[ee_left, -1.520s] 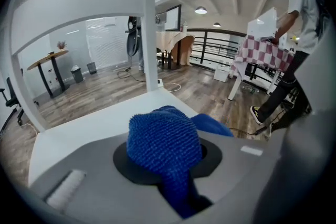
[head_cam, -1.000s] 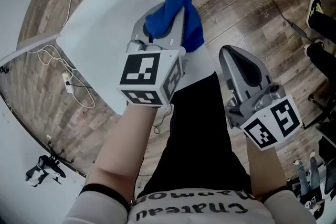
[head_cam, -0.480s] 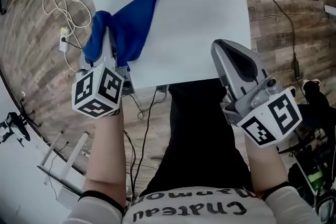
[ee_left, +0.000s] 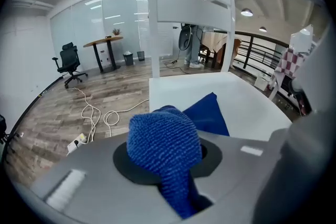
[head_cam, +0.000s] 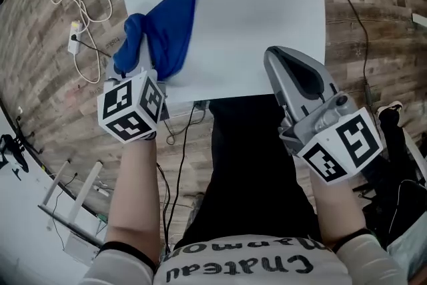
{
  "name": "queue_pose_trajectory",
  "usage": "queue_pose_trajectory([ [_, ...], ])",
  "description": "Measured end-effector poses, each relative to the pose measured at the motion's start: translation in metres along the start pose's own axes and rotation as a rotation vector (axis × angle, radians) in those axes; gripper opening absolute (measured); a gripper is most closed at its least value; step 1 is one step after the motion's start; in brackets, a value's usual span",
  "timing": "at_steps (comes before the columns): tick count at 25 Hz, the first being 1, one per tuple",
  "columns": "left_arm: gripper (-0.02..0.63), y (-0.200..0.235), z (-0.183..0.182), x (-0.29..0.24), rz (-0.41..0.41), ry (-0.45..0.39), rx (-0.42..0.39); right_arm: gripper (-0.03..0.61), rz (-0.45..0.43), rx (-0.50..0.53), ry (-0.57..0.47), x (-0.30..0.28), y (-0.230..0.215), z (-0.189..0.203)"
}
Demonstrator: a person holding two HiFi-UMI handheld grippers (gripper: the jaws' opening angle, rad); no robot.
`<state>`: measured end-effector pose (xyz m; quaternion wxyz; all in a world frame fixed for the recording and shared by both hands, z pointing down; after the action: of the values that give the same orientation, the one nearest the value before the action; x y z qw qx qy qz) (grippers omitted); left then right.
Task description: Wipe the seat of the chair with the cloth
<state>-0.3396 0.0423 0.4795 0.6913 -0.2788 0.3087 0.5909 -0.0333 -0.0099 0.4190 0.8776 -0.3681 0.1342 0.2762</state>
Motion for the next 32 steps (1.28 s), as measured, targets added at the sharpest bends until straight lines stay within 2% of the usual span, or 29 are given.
queue_pose_trajectory([
  [4, 0.091, -0.023, -0.011, -0.009, 0.062, 0.031, -0.067, 0.014, 0.036, -0.045, -0.036, 0.008, -0.007, 0.004],
  [10, 0.089, -0.072, -0.031, -0.026, 0.16, 0.028, -0.146, 0.014, 0.12, -0.109, -0.113, 0.037, -0.029, 0.008],
  [19, 0.089, -0.184, -0.048, -0.051, 0.382, -0.035, -0.291, 0.014, 0.287, -0.214, -0.243, 0.099, -0.066, 0.04],
  [27, 0.089, -0.277, -0.066, -0.063, 0.545, -0.065, -0.376, 0.014, 0.399, -0.292, -0.313, 0.143, -0.083, 0.06],
  [32, 0.089, -0.317, -0.069, -0.063, 0.614, -0.061, -0.381, 0.014, 0.431, -0.301, -0.329, 0.16, -0.091, 0.058],
])
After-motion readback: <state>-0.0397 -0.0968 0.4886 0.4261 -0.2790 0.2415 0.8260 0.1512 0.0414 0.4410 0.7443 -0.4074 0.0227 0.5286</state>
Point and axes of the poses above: the fingertips, and each gripper's own axes: x backward along the fingers, y to its left, z out of its underside, the point moved 10 cm from there along x, backward along the fingers
